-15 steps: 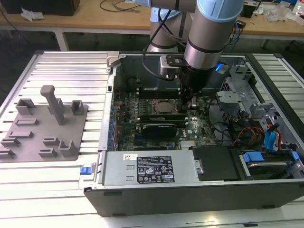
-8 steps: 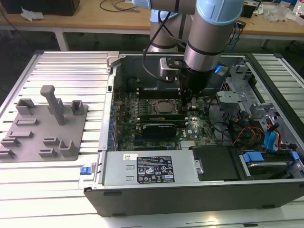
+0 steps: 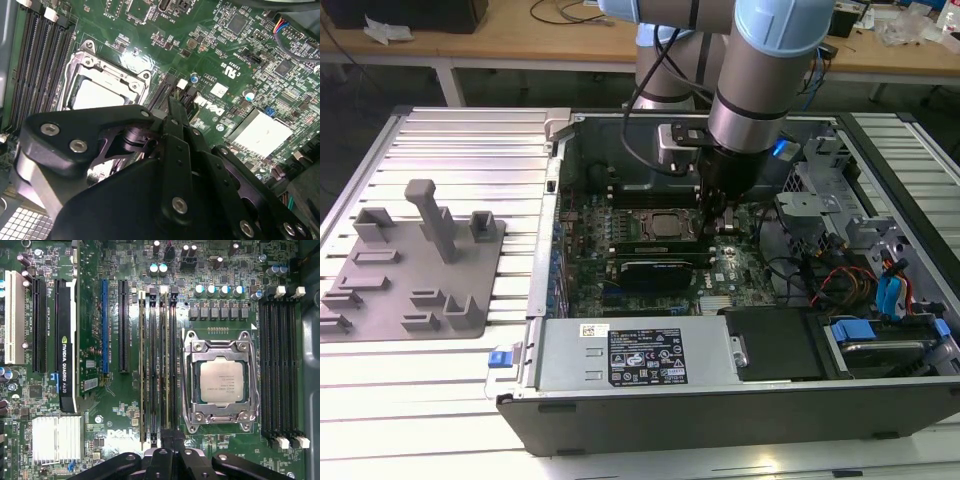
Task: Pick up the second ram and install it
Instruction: 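Press down the second ram until it locks into place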
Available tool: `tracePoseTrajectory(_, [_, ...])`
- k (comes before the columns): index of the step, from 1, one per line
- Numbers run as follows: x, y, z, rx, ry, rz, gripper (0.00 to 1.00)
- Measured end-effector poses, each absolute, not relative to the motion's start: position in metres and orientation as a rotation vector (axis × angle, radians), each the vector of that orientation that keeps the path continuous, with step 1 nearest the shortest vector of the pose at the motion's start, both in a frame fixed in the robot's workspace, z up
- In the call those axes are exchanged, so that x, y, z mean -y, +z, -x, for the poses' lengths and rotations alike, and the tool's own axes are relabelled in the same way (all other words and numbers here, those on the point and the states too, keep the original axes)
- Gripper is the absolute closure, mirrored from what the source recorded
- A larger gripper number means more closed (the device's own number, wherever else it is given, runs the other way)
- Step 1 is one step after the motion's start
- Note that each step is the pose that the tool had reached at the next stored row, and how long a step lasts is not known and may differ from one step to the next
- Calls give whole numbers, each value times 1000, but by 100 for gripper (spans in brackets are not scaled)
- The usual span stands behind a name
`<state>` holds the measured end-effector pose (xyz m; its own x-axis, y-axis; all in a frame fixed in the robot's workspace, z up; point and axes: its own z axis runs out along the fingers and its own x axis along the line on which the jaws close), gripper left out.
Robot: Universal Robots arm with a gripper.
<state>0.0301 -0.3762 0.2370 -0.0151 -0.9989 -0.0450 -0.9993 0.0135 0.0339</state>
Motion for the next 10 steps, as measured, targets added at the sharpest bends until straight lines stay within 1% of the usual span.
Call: tracePoseTrajectory(10, [375, 233, -30, -2231, 87, 2199, 92])
